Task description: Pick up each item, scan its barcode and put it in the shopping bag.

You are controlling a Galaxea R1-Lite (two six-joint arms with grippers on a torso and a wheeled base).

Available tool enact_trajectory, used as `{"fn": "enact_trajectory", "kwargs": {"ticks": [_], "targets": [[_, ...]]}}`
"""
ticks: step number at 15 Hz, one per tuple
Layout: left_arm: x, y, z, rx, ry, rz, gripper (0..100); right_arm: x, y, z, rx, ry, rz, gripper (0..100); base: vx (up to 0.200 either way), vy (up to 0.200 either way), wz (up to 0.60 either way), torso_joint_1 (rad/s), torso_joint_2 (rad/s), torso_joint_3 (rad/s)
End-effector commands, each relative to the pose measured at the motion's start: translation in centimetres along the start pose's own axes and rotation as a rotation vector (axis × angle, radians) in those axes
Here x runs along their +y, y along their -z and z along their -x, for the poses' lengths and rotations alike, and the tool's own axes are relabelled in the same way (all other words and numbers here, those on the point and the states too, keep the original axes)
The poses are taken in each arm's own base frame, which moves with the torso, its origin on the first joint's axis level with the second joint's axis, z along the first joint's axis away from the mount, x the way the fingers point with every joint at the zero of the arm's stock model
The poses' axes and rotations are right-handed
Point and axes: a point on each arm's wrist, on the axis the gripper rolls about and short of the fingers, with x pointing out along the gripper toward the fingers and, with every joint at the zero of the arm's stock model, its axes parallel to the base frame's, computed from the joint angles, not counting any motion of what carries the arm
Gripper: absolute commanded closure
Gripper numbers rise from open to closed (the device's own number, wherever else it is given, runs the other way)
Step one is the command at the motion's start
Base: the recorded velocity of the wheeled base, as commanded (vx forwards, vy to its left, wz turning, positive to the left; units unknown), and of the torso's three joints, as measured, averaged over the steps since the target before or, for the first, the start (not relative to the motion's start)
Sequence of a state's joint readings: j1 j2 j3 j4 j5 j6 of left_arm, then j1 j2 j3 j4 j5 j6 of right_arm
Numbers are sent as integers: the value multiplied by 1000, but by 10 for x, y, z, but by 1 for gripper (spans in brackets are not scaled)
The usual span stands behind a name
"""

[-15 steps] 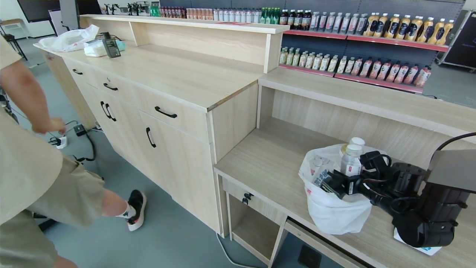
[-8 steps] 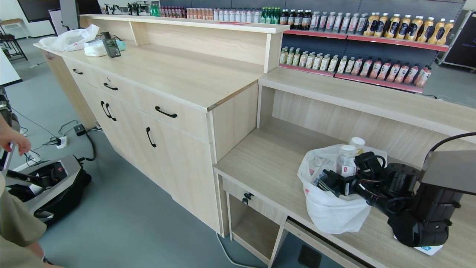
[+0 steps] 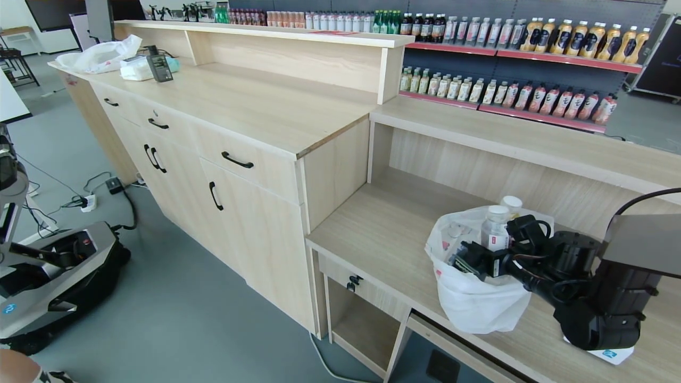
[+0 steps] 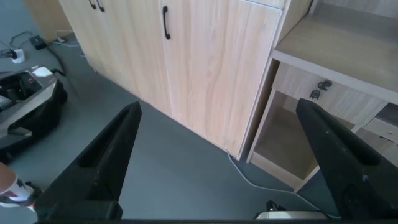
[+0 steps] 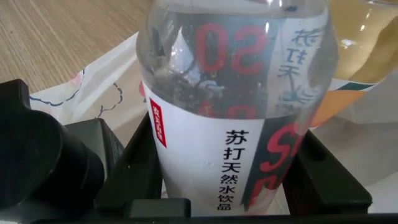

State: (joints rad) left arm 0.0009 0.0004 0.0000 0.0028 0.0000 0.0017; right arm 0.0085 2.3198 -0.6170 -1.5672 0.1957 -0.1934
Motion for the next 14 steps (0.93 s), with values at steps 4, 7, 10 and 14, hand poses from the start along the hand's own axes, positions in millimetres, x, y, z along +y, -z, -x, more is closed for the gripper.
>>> {"fn": "enact_trajectory", "kwargs": {"ticks": [4, 7, 10, 14], "targets": [[0, 0, 0, 0, -1, 0, 0, -3, -3, -13, -45, 8, 9, 100, 0, 0, 0, 0, 0, 0], [0, 0, 0, 0, -1, 0, 0, -1, 3, -13, -26, 2, 5, 100, 0, 0, 0, 0, 0, 0], [0, 0, 0, 0, -1, 0, 0, -1, 4, -11, -16, 0, 3, 100, 0, 0, 0, 0, 0, 0], [0, 0, 0, 0, -1, 0, 0, 1, 8, -5, 11, -5, 3, 0, 0, 0, 0, 0, 0, 0]]}}
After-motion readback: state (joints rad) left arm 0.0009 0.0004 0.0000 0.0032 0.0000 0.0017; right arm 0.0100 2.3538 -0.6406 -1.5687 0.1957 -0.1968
